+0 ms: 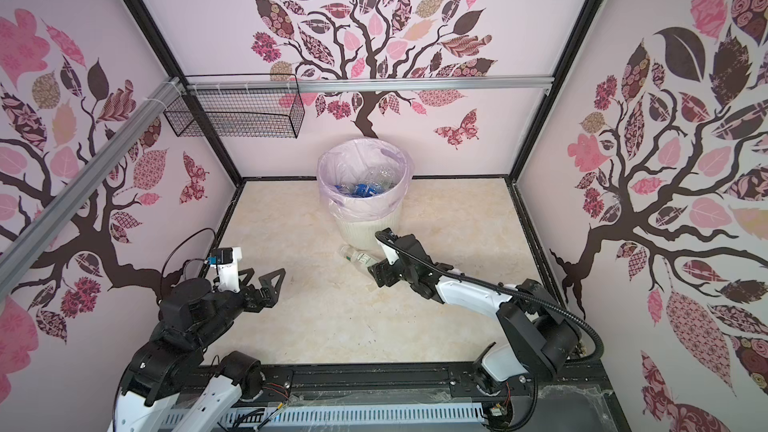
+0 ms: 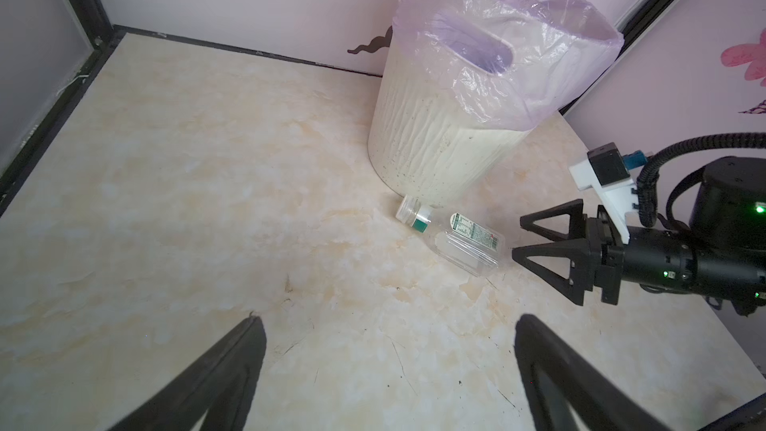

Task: Throw the plastic bottles in the bin
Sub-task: 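Align the right gripper over the green-labelled bottle lying beside the bin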

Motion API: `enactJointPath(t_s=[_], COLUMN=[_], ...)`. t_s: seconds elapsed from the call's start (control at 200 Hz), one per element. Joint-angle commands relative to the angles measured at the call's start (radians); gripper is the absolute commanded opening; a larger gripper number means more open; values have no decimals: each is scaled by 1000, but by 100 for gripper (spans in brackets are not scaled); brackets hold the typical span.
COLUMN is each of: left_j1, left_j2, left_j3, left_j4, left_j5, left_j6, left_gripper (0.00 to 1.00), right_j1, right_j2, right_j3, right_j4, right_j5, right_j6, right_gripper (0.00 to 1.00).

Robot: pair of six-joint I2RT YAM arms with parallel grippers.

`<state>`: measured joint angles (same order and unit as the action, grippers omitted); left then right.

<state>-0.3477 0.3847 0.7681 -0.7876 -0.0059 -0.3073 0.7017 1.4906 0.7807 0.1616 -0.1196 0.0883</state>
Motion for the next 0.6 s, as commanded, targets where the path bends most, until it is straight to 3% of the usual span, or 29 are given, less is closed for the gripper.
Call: enactJointPath(t_s=[0.0,0.265,0.59], left_j1=[-5,-7,-7], left_j2=[-15,-19,-18], left_j3=[-26,-27,-27], left_j4=[17,15,15], left_j5=[3,1,-3], left_j6=[0,2,2], left_gripper=[97,98,98], right_j1=[-1,5,30], right_j2=[82,254,333], right_j3=[67,184,241], right_j4=[-71,-96,-131], right_j5=[9,-22,-6], right_j6=[-95,-156,-183], right_gripper=[88,87,76])
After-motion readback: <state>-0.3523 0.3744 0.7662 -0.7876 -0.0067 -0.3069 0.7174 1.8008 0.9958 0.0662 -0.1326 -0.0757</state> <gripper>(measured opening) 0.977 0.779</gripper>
